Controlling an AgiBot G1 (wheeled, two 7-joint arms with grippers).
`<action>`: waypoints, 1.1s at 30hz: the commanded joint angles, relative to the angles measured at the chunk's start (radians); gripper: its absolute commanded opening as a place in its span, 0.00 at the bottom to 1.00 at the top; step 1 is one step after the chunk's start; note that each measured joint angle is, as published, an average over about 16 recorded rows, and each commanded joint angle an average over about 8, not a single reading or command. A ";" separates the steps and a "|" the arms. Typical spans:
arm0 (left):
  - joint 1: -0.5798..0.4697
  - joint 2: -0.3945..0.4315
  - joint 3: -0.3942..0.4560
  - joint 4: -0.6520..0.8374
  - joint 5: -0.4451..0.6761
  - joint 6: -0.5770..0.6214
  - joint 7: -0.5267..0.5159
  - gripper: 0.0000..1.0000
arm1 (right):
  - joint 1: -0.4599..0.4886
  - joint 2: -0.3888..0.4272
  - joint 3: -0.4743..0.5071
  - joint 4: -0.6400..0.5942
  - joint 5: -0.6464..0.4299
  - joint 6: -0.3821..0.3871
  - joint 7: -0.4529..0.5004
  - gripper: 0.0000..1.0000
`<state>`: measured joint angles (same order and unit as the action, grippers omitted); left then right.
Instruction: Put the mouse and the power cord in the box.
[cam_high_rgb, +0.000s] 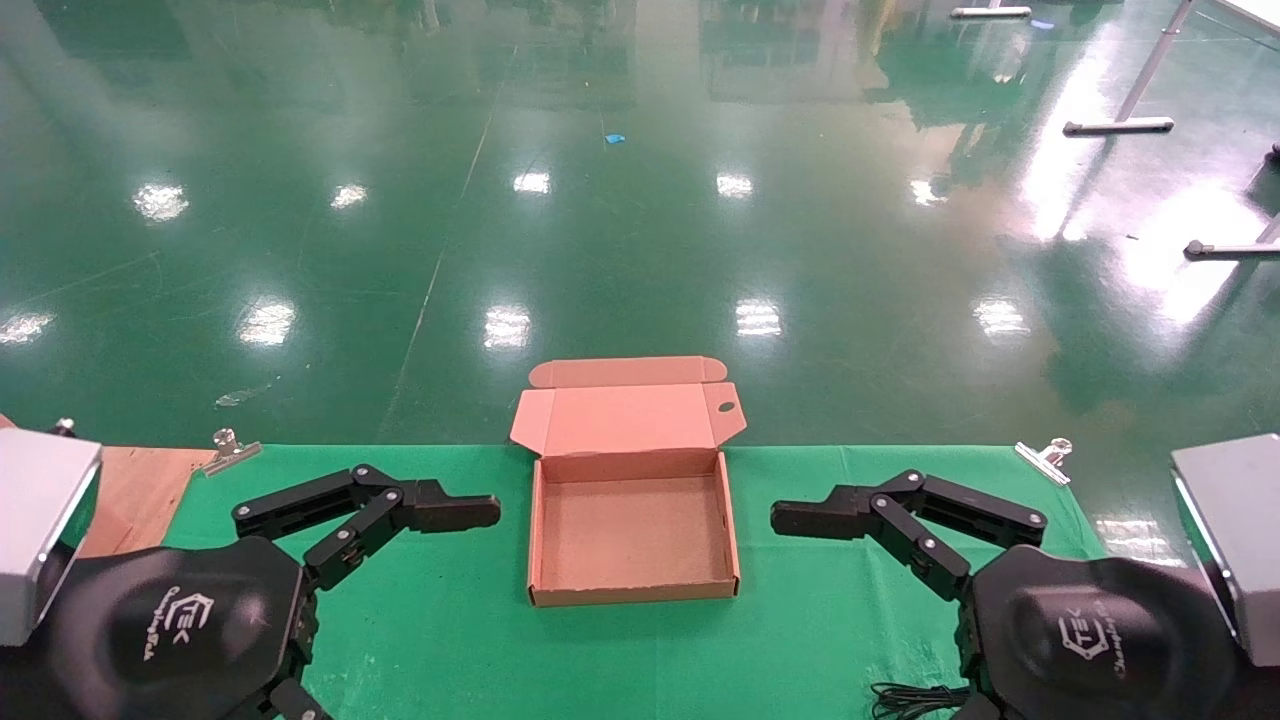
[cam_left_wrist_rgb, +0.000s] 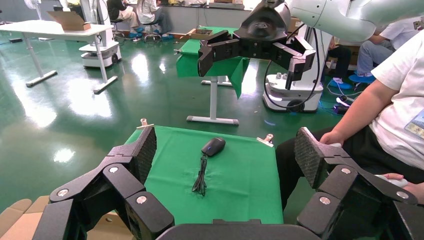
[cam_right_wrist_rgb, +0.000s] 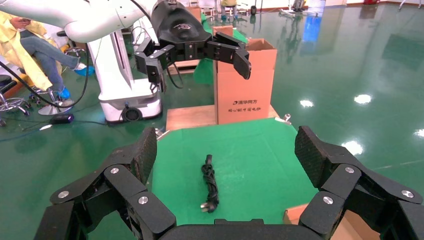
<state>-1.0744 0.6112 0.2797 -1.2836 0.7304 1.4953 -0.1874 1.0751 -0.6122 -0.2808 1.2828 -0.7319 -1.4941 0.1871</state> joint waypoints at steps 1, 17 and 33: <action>0.000 0.000 0.000 0.000 0.000 0.000 0.000 1.00 | 0.000 0.000 0.000 0.000 0.000 0.000 0.000 1.00; 0.000 0.000 0.000 0.000 0.000 0.000 0.000 1.00 | 0.000 0.000 0.000 0.000 0.000 0.000 0.000 1.00; 0.000 0.000 0.000 0.000 0.000 0.000 0.000 1.00 | 0.000 0.000 0.000 0.000 0.000 0.000 0.000 1.00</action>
<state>-1.0744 0.6112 0.2797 -1.2836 0.7304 1.4953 -0.1874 1.0751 -0.6122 -0.2808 1.2828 -0.7319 -1.4941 0.1871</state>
